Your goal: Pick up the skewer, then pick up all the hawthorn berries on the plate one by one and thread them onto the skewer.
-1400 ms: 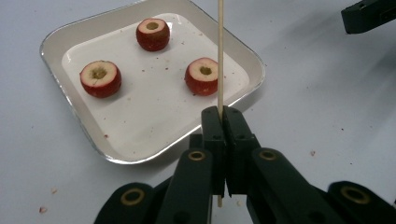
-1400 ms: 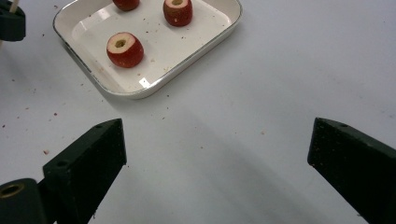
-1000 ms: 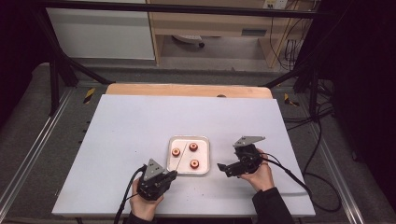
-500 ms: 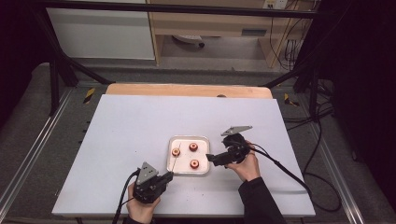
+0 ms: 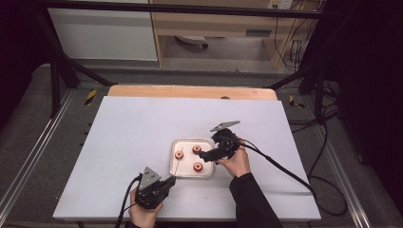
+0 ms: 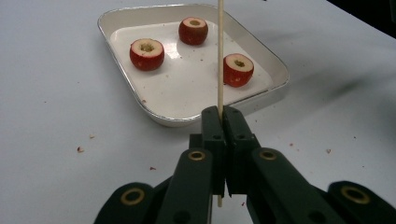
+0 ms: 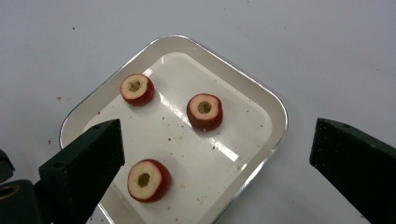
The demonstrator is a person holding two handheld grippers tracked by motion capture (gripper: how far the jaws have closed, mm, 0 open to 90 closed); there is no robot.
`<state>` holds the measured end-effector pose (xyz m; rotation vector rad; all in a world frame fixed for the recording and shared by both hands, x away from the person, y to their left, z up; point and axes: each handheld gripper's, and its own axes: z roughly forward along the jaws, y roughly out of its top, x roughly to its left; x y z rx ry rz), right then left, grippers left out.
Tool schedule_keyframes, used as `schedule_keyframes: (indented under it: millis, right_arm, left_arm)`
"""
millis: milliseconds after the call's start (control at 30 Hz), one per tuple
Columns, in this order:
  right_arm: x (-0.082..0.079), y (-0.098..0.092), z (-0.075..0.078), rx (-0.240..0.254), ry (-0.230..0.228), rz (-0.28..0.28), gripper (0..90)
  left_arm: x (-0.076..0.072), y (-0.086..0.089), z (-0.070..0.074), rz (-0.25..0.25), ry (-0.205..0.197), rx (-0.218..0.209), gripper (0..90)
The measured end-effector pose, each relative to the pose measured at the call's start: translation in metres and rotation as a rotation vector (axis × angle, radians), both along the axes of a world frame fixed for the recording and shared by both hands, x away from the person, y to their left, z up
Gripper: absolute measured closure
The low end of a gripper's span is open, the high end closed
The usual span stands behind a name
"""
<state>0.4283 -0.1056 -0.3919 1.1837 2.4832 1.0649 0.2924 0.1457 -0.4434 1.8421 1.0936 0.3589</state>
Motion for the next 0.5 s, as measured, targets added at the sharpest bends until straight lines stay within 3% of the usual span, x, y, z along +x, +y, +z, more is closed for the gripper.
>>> schedule_keyframes:
  millis: [333,500]
  right_arm:
    - [0.018,0.024,-0.004,-0.064,0.031,0.015,6.7]
    - [0.025,0.029,-0.007,-0.069,0.047,0.019,8.0]
  left_arm:
    - [0.002,-0.001,-0.006,0.004,0.014,0.005,88.7]
    - [0.002,-0.001,-0.007,0.005,0.018,0.003,88.7]
